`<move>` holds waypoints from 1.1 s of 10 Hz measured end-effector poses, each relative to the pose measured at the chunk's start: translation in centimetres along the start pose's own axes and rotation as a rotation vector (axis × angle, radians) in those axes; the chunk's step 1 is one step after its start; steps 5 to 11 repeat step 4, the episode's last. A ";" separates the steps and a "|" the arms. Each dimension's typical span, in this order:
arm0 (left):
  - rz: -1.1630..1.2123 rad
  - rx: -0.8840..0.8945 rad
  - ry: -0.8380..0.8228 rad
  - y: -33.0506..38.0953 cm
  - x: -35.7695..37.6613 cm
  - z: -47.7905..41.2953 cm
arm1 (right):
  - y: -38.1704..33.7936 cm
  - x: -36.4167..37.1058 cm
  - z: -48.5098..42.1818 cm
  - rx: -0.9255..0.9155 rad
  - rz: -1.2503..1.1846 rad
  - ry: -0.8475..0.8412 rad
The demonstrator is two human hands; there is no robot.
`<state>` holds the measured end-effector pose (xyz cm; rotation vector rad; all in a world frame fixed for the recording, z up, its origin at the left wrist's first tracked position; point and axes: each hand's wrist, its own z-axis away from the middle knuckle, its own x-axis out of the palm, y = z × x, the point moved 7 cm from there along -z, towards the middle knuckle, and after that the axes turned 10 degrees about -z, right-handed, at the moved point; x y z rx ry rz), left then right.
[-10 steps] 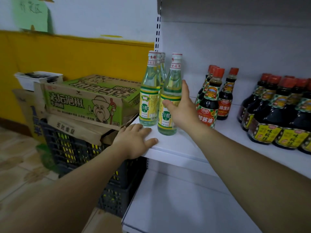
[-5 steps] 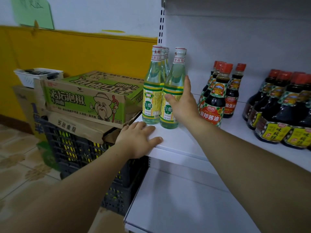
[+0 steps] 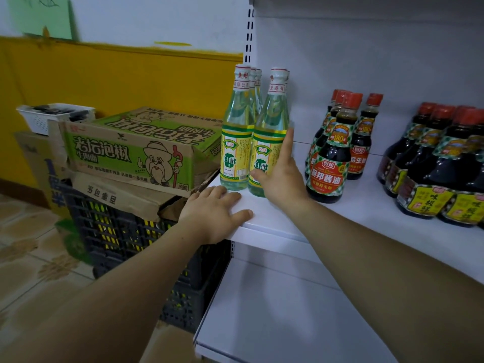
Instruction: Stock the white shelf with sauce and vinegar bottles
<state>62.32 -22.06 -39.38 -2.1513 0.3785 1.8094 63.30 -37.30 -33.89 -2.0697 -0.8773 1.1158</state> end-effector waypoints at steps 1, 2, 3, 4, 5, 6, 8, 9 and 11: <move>0.007 0.000 -0.001 0.0 0.0 0.1 | 0.1 0.1 0.2 0.015 -0.003 -0.004; 0.021 0.007 -0.016 -0.1 0.0 0.0 | 0.1 0.1 0.1 0.038 -0.016 -0.030; 0.044 0.008 -0.087 0.0 0.2 0.1 | -0.6 -0.9 0.7 0.091 -0.008 -0.071; 0.104 0.001 -0.130 -0.1 -0.4 0.4 | -1.6 -3.0 2.1 0.114 0.047 -0.092; 0.104 0.001 -0.130 -0.1 -0.4 0.4 | -1.6 -3.0 2.1 0.114 0.047 -0.092; 0.104 0.001 -0.130 -0.1 -0.4 0.4 | -1.6 -3.0 2.1 0.114 0.047 -0.092; 0.104 0.001 -0.130 -0.1 -0.4 0.4 | -1.6 -3.0 2.1 0.114 0.047 -0.092; 0.104 0.001 -0.130 -0.1 -0.4 0.4 | -1.6 -3.0 2.1 0.114 0.047 -0.092; 0.104 0.001 -0.130 -0.1 -0.4 0.4 | -1.6 -3.0 2.1 0.114 0.047 -0.092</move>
